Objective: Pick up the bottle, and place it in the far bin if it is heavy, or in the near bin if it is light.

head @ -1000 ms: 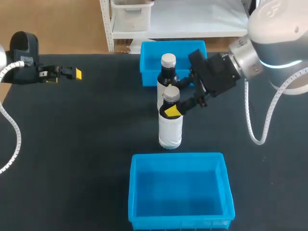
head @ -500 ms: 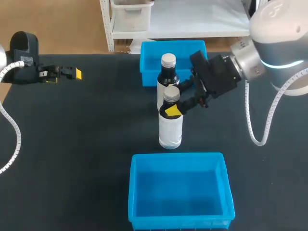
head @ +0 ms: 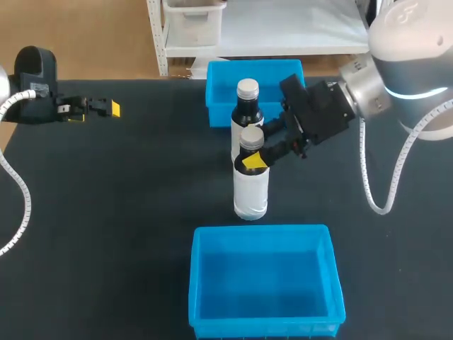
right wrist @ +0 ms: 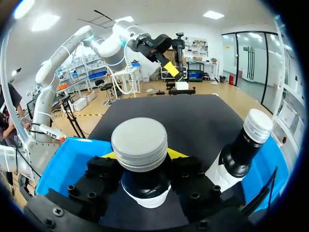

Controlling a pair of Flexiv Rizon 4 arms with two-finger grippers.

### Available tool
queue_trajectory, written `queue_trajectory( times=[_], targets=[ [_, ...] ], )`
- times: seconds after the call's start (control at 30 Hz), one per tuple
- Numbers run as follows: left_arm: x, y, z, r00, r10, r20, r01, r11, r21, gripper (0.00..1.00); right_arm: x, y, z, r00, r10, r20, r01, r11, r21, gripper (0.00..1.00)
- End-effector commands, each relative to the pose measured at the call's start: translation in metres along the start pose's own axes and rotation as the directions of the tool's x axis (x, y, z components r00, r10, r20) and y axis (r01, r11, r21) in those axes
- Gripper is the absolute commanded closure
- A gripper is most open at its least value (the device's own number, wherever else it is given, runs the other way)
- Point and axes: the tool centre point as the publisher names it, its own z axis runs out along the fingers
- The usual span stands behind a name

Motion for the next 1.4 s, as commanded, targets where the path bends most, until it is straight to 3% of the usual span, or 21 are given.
queue_trajectory(
  times=[0.03,0.13,0.3,0.33,0.63,0.9,1.4],
  targets=[
    [0.000,0.000,0.000,1.000,0.000,0.000,0.000,1.000,0.000,0.00,0.001,0.001,0.000,1.000,0.000,0.003,0.000,1.000,-0.002,0.58],
    [0.000,0.000,0.000,1.000,0.000,0.000,0.000,1.000,0.000,0.00,0.001,0.001,0.000,1.000,0.000,0.003,0.000,1.000,-0.002,0.62],
    [0.000,0.000,0.000,1.000,0.000,0.000,0.000,1.000,0.000,0.00,0.000,0.002,0.000,1.000,-0.001,0.007,0.001,1.000,0.001,0.90],
    [0.000,0.000,0.000,1.000,0.000,0.000,0.000,1.000,0.000,0.00,0.000,0.002,-0.001,1.000,-0.002,0.008,0.002,1.000,0.003,1.00],
    [0.000,0.000,0.000,1.000,0.000,0.000,0.000,1.000,0.000,0.00,-0.006,0.004,-0.011,1.000,-0.020,0.020,0.020,1.000,0.018,1.00],
    [0.000,0.000,0.000,1.000,0.000,0.000,0.000,1.000,0.000,0.00,-0.019,0.003,-0.039,0.998,-0.046,0.031,0.044,0.997,0.066,1.00],
    [0.000,0.000,0.000,1.000,0.000,0.000,0.000,1.000,0.000,0.00,-0.022,0.001,-0.096,0.999,-0.033,0.027,0.029,0.991,0.133,1.00]
  ],
)
